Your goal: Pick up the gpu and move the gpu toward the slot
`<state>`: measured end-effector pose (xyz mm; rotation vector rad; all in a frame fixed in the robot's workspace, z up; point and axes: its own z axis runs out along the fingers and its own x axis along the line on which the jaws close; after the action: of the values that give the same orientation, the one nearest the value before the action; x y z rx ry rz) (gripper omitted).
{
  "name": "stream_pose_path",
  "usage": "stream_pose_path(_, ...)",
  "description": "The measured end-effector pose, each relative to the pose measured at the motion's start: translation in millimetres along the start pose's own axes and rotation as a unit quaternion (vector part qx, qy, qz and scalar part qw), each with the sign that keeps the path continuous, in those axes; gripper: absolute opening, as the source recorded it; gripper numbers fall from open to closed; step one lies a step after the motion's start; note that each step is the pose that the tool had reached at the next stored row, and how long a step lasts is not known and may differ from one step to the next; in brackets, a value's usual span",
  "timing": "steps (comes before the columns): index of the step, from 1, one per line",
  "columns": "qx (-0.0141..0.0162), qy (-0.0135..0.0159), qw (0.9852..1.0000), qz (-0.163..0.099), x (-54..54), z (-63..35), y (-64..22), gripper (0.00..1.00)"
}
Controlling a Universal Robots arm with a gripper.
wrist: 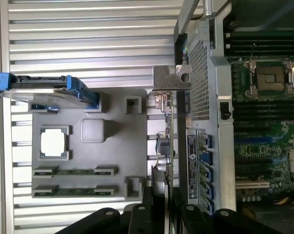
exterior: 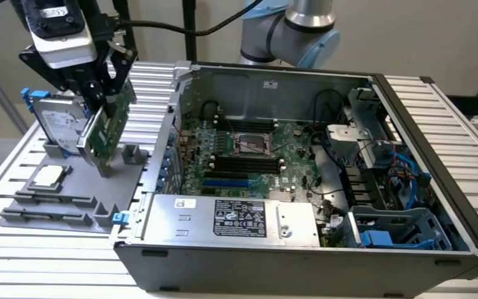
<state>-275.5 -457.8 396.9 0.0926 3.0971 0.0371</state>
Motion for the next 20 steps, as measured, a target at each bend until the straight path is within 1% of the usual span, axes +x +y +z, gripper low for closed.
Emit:
stream_pose_path(5, -0.0039, 0.0033, 1.0000, 0.000, -22.4, -18.8, 0.2, 0.26)
stream_pose_path(11, -0.0098, 0.0074, 0.9999, 0.001, -50.2, -37.4, 1.1, 0.26)
stream_pose_path(13, -0.0121, 0.0081, 0.9999, 0.001, -59.3, -39.8, 1.6, 0.26)
stream_pose_path(17, -0.0157, 0.0088, 0.9998, 0.001, -77.6, -40.0, 2.6, 0.26)
stream_pose_path(18, -0.0163, 0.0088, 0.9998, 0.001, -82.1, -39.8, 2.9, 0.26)
stream_pose_path(20, -0.0166, 0.0090, 0.9998, 0.001, -91.4, -39.4, 3.5, 0.26)
